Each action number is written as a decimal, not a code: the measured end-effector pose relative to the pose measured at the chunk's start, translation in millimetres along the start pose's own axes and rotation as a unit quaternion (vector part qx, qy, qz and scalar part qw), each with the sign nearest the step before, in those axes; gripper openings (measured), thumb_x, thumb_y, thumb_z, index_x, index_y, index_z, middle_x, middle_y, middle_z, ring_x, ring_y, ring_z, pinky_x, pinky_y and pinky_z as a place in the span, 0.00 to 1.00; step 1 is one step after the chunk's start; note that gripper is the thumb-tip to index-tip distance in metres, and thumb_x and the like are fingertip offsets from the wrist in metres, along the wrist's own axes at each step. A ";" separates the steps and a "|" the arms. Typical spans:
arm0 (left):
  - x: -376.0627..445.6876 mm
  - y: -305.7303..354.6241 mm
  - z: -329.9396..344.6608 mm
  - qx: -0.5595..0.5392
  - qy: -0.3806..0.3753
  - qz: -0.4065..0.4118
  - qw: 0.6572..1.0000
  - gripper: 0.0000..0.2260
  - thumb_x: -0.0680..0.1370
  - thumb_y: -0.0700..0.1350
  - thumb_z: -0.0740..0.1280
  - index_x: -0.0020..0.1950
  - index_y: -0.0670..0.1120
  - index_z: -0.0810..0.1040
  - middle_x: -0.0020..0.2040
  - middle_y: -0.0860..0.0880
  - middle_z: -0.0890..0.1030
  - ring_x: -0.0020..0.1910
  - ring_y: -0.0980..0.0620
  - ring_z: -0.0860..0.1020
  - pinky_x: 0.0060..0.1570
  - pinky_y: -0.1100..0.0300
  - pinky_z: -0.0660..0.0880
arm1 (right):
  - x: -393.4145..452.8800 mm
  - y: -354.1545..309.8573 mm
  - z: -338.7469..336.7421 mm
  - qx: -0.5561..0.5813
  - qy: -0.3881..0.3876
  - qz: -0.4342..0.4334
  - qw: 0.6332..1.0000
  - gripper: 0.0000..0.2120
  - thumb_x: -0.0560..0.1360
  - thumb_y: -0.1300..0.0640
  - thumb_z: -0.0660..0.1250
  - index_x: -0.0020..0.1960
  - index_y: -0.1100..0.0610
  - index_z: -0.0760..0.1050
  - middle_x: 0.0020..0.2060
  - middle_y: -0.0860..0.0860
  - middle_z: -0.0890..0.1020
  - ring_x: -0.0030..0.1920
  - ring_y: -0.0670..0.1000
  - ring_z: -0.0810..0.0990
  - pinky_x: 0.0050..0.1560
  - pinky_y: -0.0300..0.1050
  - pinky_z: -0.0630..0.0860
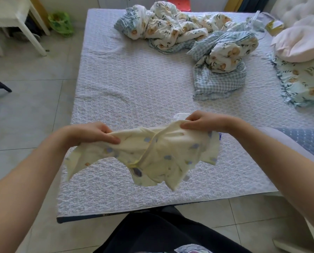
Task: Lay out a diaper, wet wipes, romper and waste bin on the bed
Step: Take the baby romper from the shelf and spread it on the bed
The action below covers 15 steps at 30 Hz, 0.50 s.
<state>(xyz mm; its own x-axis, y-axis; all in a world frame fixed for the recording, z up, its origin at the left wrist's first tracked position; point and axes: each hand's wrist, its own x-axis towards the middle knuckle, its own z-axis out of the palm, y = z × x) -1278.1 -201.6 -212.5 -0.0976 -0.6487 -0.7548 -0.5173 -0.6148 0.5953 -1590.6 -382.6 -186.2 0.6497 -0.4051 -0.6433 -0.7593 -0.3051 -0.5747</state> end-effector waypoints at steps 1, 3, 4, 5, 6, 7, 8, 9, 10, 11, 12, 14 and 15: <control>6.7 -0.3 -2.3 0.003 0.022 -0.010 1.000 0.13 0.72 0.53 0.73 0.42 0.44 0.85 0.38 0.45 0.85 0.35 0.49 0.81 0.37 0.56 0.77 | 7.5 2.4 -1.7 -0.021 0.013 -0.001 1.000 0.19 0.79 0.45 0.61 0.41 0.58 0.78 0.33 0.49 0.78 0.32 0.46 0.75 0.32 0.39 0.70; 28.0 -4.7 -2.3 0.006 0.075 -0.018 0.997 0.09 0.74 0.51 0.73 0.42 0.45 0.85 0.37 0.46 0.85 0.35 0.50 0.81 0.36 0.57 0.78 | 30.4 13.8 -0.3 -0.077 0.045 -0.004 0.996 0.20 0.78 0.43 0.61 0.36 0.57 0.75 0.30 0.49 0.74 0.29 0.46 0.70 0.31 0.39 0.66; 42.9 -10.1 -1.2 0.012 0.100 -0.020 0.995 0.08 0.75 0.49 0.72 0.42 0.46 0.84 0.37 0.46 0.84 0.36 0.50 0.81 0.36 0.57 0.77 | 45.0 23.0 3.1 -0.095 0.055 -0.008 0.994 0.20 0.78 0.43 0.62 0.33 0.56 0.73 0.28 0.49 0.72 0.29 0.46 0.68 0.31 0.40 0.64; 60.0 -17.1 0.5 0.022 0.119 -0.021 0.992 0.07 0.75 0.49 0.71 0.41 0.46 0.84 0.36 0.47 0.83 0.36 0.50 0.79 0.36 0.58 0.74 | 61.2 33.7 7.2 -0.108 0.061 -0.011 0.992 0.21 0.77 0.43 0.64 0.31 0.55 0.71 0.28 0.48 0.72 0.29 0.46 0.68 0.31 0.42 0.64; 79.0 -26.3 3.0 0.028 0.131 -0.024 0.991 0.07 0.76 0.48 0.71 0.40 0.47 0.83 0.36 0.48 0.81 0.36 0.50 0.77 0.35 0.59 0.71 | 78.8 46.2 12.1 -0.115 0.064 -0.012 0.991 0.20 0.76 0.44 0.66 0.31 0.55 0.70 0.28 0.48 0.73 0.29 0.46 0.69 0.32 0.43 0.65; 98.2 -36.7 6.6 0.026 0.136 -0.028 0.990 0.07 0.76 0.47 0.70 0.39 0.47 0.82 0.35 0.49 0.79 0.36 0.51 0.75 0.35 0.59 0.69 | 95.7 57.9 17.8 -0.118 0.064 -0.010 0.991 0.19 0.75 0.45 0.67 0.30 0.53 0.69 0.28 0.47 0.73 0.30 0.46 0.69 0.33 0.42 0.66; 118.2 -48.0 9.6 0.019 0.141 -0.034 0.989 0.08 0.77 0.47 0.70 0.39 0.47 0.82 0.36 0.49 0.78 0.36 0.51 0.74 0.35 0.58 0.68 | 113.9 69.8 23.4 -0.119 0.063 -0.006 0.991 0.19 0.75 0.46 0.69 0.30 0.51 0.68 0.28 0.46 0.72 0.31 0.46 0.69 0.32 0.41 0.65; 137.6 -59.2 13.3 0.009 0.148 -0.041 0.988 0.07 0.77 0.46 0.69 0.39 0.48 0.81 0.37 0.48 0.78 0.37 0.50 0.75 0.35 0.58 0.68 | 133.0 83.1 29.4 -0.119 0.064 -0.005 0.991 0.17 0.74 0.47 0.69 0.31 0.51 0.69 0.29 0.45 0.72 0.32 0.46 0.70 0.32 0.40 0.65; 156.2 -71.1 17.5 -0.002 0.160 -0.051 0.986 0.08 0.77 0.45 0.69 0.38 0.48 0.80 0.38 0.48 0.79 0.38 0.50 0.75 0.35 0.58 0.69 | 152.0 96.4 35.9 -0.117 0.063 -0.003 0.991 0.14 0.74 0.49 0.70 0.33 0.52 0.71 0.31 0.46 0.73 0.34 0.48 0.71 0.33 0.40 0.66; 174.4 -81.7 21.0 -0.010 0.177 -0.060 0.982 0.09 0.78 0.44 0.68 0.38 0.48 0.79 0.37 0.48 0.79 0.38 0.50 0.75 0.35 0.58 0.69 | 170.5 108.6 41.3 -0.120 0.066 0.000 0.991 0.09 0.75 0.52 0.70 0.38 0.54 0.74 0.34 0.47 0.76 0.38 0.50 0.74 0.36 0.41 0.69; 192.1 -91.6 23.8 -0.019 0.196 -0.068 0.978 0.09 0.78 0.44 0.67 0.37 0.48 0.79 0.36 0.48 0.78 0.37 0.50 0.74 0.34 0.58 0.68 | 188.9 121.4 46.4 -0.120 0.073 0.003 0.990 0.05 0.75 0.54 0.69 0.45 0.56 0.78 0.39 0.51 0.79 0.42 0.52 0.77 0.41 0.44 0.72; 224.3 -107.5 28.6 -0.032 0.230 -0.084 0.969 0.10 0.79 0.43 0.66 0.39 0.44 0.80 0.36 0.46 0.78 0.35 0.50 0.73 0.32 0.58 0.66 | 220.6 144.0 54.5 -0.113 0.095 0.016 0.989 0.07 0.76 0.58 0.67 0.52 0.59 0.79 0.47 0.56 0.82 0.50 0.57 0.79 0.47 0.46 0.72; 238.8 -113.9 29.6 -0.032 0.240 -0.093 0.966 0.10 0.80 0.44 0.65 0.40 0.43 0.81 0.36 0.45 0.77 0.35 0.50 0.72 0.32 0.58 0.66 | 233.4 152.9 57.1 -0.109 0.108 0.020 0.988 0.07 0.77 0.59 0.66 0.52 0.60 0.79 0.48 0.58 0.83 0.51 0.58 0.79 0.46 0.45 0.70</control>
<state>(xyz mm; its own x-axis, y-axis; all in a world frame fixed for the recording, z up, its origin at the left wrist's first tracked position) -1267.6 -273.2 -468.7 0.4056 -0.6483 -0.6444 -0.4324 -0.7572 0.4896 -1552.9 -474.6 -453.1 0.6140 -0.5875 -0.5271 -0.7893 -0.4537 -0.4137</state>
